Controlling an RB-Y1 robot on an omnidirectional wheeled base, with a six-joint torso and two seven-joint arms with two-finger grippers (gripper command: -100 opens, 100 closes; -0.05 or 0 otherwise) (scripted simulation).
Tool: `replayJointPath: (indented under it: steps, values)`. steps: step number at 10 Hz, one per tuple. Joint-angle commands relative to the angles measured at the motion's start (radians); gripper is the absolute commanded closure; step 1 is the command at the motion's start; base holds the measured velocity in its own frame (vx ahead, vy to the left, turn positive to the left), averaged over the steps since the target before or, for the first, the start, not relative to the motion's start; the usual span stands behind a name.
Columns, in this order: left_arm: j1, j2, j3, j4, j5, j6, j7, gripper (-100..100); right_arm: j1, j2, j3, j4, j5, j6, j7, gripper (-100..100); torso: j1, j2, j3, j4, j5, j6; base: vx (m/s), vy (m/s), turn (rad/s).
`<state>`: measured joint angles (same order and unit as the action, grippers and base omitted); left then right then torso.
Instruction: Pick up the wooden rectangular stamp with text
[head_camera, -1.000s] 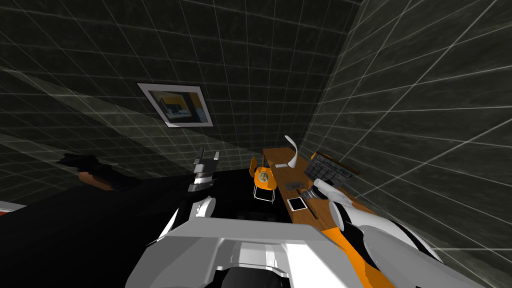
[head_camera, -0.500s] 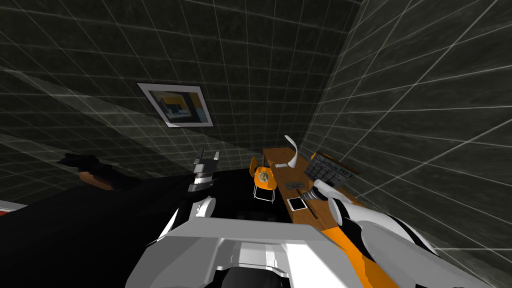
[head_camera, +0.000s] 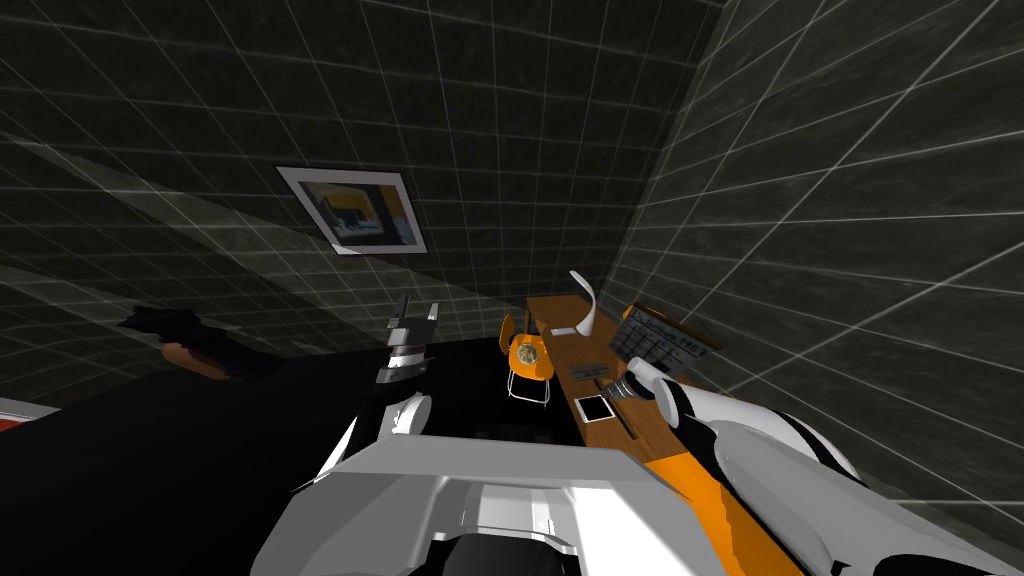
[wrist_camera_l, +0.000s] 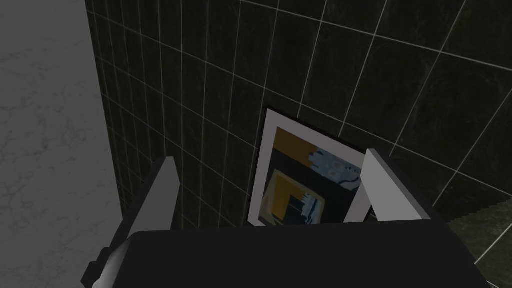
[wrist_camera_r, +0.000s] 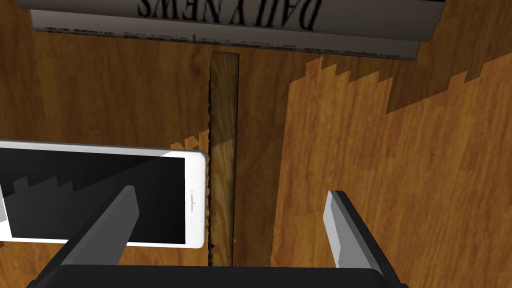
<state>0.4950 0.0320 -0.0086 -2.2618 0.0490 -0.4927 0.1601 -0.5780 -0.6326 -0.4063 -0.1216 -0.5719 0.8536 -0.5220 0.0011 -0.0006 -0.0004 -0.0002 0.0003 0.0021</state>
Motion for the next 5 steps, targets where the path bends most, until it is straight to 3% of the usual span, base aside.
replayJointPath:
  steps: [1, 2, 3, 4, 5]
  values:
    - [0.000, 0.000, 0.000, 0.000, 0.000, 0.000, 0.000, 0, 0.023, -0.018, -0.003, 0.028, -0.004, 0.027, 0.008, -100, 0.000, 0.000, 0.000, 0.000, 0.000, 0.000, 0.051, -0.011, 0.134]
    - [0.000, 0.000, 0.000, 0.000, 0.000, 0.000, 0.000, 0, 0.023, -0.020, -0.004, 0.051, -0.004, 0.029, 0.008, -100, -0.001, -0.002, -0.001, 0.000, 0.000, 0.000, 0.059, -0.021, 0.075]
    - [0.000, 0.000, 0.000, 0.000, 0.000, 0.000, 0.000, 0, 0.023, -0.020, -0.004, -0.003, -0.004, 0.029, 0.008, -100, -0.001, -0.002, -0.001, -0.001, 0.000, 0.000, 0.030, -0.010, -0.013]
    - [0.000, 0.000, 0.000, 0.000, 0.000, 0.000, 0.000, 0, 0.023, -0.020, -0.004, 0.051, -0.004, 0.029, 0.008, -100, -0.001, -0.002, -0.001, 0.000, 0.000, 0.000, 0.010, -0.001, 0.000]
    - [0.000, 0.000, 0.000, 0.000, 0.000, 0.000, 0.000, 0, -0.012, -0.020, -0.004, 0.053, -0.004, 0.008, 0.022, -100, 0.000, -0.001, -0.001, 0.000, 0.000, 0.000, 0.000, 0.000, 0.000]
